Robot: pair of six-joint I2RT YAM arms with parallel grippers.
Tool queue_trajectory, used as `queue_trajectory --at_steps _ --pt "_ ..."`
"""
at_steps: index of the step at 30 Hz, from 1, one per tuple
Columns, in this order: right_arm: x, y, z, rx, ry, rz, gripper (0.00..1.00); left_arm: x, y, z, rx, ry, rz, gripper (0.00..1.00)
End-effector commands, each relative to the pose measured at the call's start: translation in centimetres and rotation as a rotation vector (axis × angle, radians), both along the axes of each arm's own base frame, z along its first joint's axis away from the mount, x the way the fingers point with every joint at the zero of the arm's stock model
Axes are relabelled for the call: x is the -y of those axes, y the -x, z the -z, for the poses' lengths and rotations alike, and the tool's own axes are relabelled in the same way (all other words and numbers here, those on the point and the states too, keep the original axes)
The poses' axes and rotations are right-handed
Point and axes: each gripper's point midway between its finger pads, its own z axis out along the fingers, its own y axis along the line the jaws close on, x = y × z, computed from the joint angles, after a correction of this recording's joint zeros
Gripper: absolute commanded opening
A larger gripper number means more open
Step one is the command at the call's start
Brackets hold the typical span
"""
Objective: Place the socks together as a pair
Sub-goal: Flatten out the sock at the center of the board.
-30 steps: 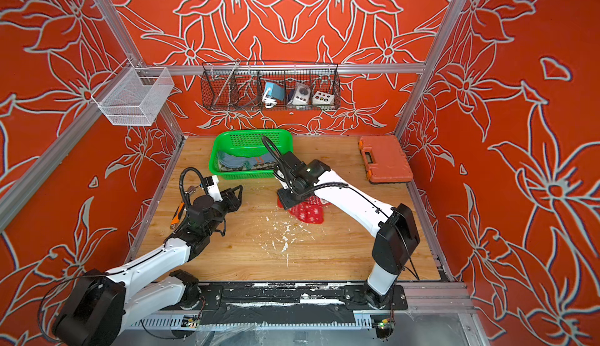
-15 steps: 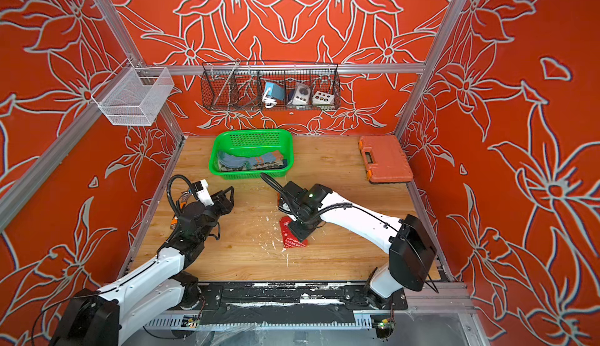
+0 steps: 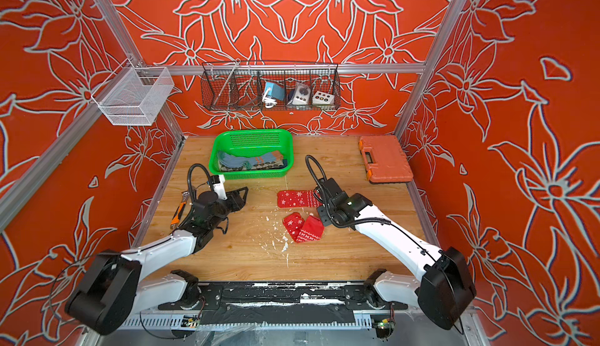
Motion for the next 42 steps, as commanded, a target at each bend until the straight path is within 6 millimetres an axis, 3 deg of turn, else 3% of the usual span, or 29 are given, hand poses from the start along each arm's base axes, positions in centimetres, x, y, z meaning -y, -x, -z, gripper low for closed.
queue_trajectory --at_steps 1,5,9,17,24,30,32,36,38,42 --pt "0.2 -1.0 -0.9 0.087 -0.071 0.043 0.38 3.7 -0.4 -0.5 -0.014 0.003 0.144 0.56" --pt "0.5 -0.8 -1.9 0.109 -0.125 0.059 0.45 6.5 -0.5 -0.1 -0.097 -0.027 0.246 0.56" --pt "0.4 -0.4 -1.4 0.052 -0.19 0.071 0.46 9.6 0.5 0.6 -0.187 -0.062 0.4 0.55" --pt "-1.9 0.7 -0.1 -0.147 -0.332 0.022 0.45 13.9 3.8 6.6 -0.463 -0.215 0.639 0.55" --pt "-2.7 1.3 0.5 -0.214 -0.347 -0.015 0.43 16.1 5.7 10.1 -0.569 -0.311 0.718 0.53" --pt "-2.8 1.6 0.8 -0.231 -0.356 -0.026 0.43 16.8 4.9 12.2 -0.589 -0.371 0.663 0.5" --pt "-2.8 1.8 0.7 -0.232 -0.358 -0.031 0.43 16.8 4.8 12.7 -0.602 -0.376 0.653 0.42" --pt "-2.5 2.0 0.2 -0.214 -0.362 -0.03 0.41 17.3 4.9 11.8 -0.585 -0.346 0.656 0.13" --pt "-2.3 1.8 -0.4 -0.192 -0.369 -0.025 0.39 17.8 4.8 10.1 -0.552 -0.306 0.656 0.02" --pt "-1.9 1.3 -2.0 -0.136 -0.397 -0.009 0.37 19.2 4.4 4.8 -0.44 -0.211 0.658 0.0"
